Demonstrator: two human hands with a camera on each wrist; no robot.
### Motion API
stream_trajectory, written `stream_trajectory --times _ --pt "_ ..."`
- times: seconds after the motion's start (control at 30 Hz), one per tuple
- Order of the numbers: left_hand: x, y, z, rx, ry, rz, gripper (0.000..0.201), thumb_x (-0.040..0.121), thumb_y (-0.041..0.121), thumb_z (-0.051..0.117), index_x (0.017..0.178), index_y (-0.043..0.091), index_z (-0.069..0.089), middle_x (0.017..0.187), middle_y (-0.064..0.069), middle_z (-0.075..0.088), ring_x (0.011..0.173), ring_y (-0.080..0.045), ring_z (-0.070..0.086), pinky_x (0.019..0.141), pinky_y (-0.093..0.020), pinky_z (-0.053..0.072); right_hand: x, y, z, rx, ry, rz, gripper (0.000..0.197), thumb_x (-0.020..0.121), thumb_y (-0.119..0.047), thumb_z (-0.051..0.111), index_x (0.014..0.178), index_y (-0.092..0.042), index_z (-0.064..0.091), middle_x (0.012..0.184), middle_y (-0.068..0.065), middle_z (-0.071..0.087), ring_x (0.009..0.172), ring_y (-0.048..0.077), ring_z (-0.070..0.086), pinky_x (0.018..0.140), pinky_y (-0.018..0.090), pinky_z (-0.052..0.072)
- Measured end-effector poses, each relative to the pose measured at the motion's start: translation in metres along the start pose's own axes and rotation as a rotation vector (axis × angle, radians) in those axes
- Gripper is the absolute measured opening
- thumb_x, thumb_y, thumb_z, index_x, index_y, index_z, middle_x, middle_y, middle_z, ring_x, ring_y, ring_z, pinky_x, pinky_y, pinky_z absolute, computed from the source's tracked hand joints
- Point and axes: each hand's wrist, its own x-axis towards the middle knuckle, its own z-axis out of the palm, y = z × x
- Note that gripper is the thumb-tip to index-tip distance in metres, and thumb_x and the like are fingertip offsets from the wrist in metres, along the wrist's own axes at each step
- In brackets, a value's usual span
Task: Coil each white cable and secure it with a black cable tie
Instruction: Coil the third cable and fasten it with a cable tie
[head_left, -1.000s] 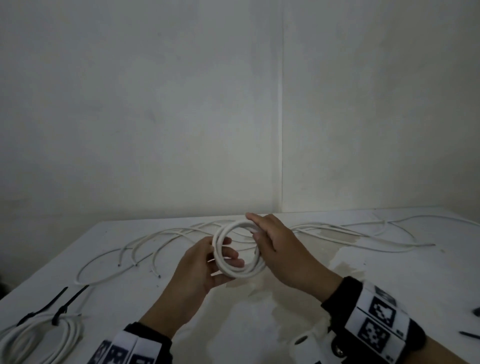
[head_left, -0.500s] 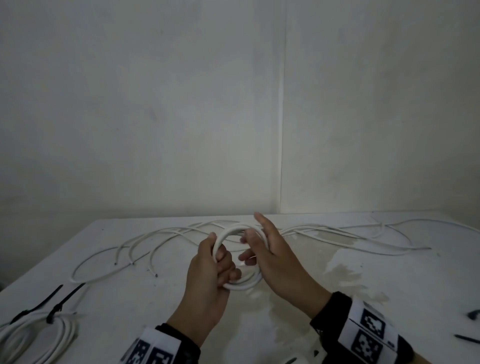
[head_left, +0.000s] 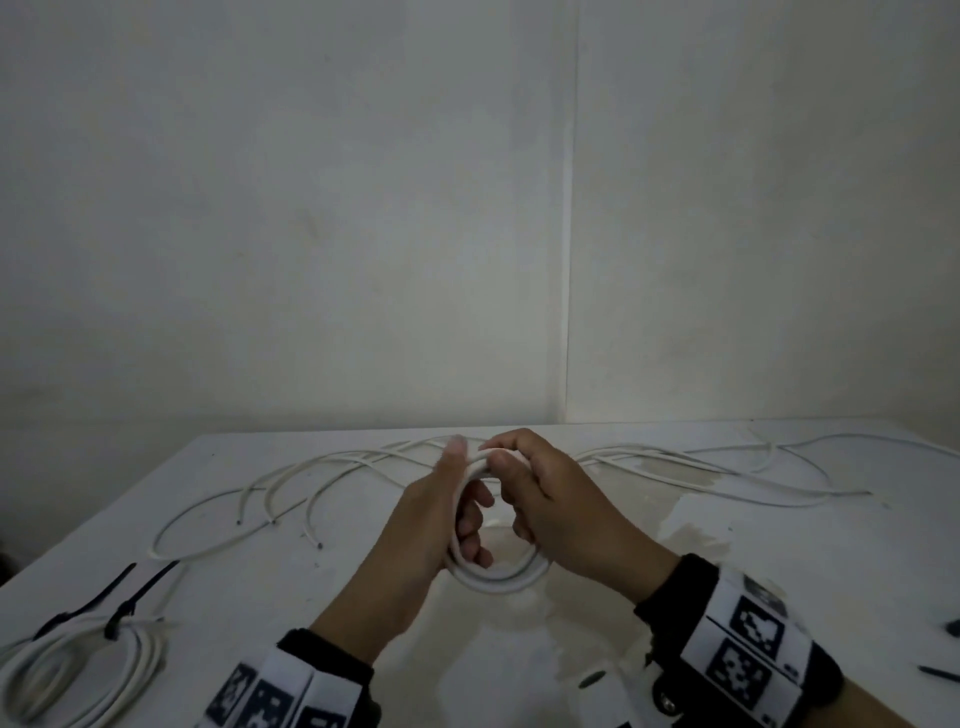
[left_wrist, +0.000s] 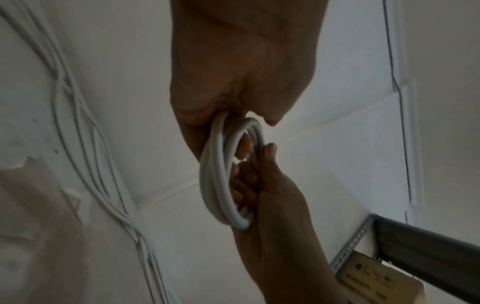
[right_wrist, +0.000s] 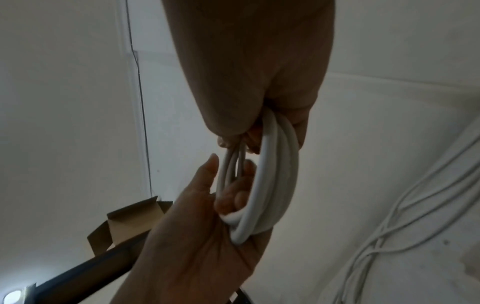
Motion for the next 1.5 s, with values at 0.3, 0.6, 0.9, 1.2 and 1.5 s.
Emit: stream_trajectory --times 0.3,0.6,0.9,1.2,1.5 --pt "0.002 -0.006 0.009 -0.243 0.228 0.030 0.045 0.094 0.040 0.042 0.058 0.016 0.030 0.041 0.007 0.022 0.035 -0.007 0.018 0.035 -0.017 0.021 -0.012 0.000 -0.001 0.277 -0.054 0.040 0.031 0.096 -0.032 0.030 0.090 -0.012 0.053 0.066 -0.002 0.052 0.057 0.007 0.052 0.061 0.020 0.043" --pt "0.005 -0.010 0.007 -0.008 0.043 0.022 0.046 0.096 0.039 0.035 0.067 0.007 0.052 0.049 0.001 0.050 0.044 -0.013 0.052 0.060 -0.032 0.047 -0.012 0.012 -0.007 0.050 0.050 -0.005 0.026 0.099 -0.023 0.031 0.080 -0.026 0.048 0.065 -0.006 0.043 0.052 0.004 0.045 0.060 0.029 0.039" --pt "0.010 -0.010 0.044 -0.092 -0.060 -0.040 0.043 0.097 0.036 0.034 0.063 0.010 0.039 0.043 0.005 0.034 0.037 -0.010 0.035 0.049 -0.025 0.042 -0.021 0.025 -0.040 -0.052 0.052 -0.029 0.022 0.098 -0.028 0.031 0.087 -0.024 0.050 0.065 -0.007 0.043 0.052 0.006 0.042 0.060 0.033 0.041" --pt "0.012 -0.017 0.096 -0.166 -0.070 -0.053 0.044 0.096 0.037 0.039 0.058 0.015 0.032 0.043 0.007 0.023 0.036 -0.008 0.021 0.039 -0.019 0.033 -0.047 0.033 -0.081 -0.042 0.129 -0.003 0.026 0.099 -0.025 0.030 0.085 -0.021 0.051 0.067 -0.004 0.046 0.055 0.004 0.045 0.061 0.021 0.041" --pt "0.020 -0.033 0.144 -0.226 -0.044 -0.048 0.043 0.095 0.035 0.042 0.058 0.016 0.031 0.039 0.009 0.023 0.031 -0.006 0.020 0.035 -0.016 0.026 -0.098 0.053 -0.139 -0.052 0.288 0.252 0.029 0.100 -0.025 0.028 0.113 -0.018 0.053 0.089 -0.009 0.055 0.081 0.005 0.055 0.075 0.021 0.044"
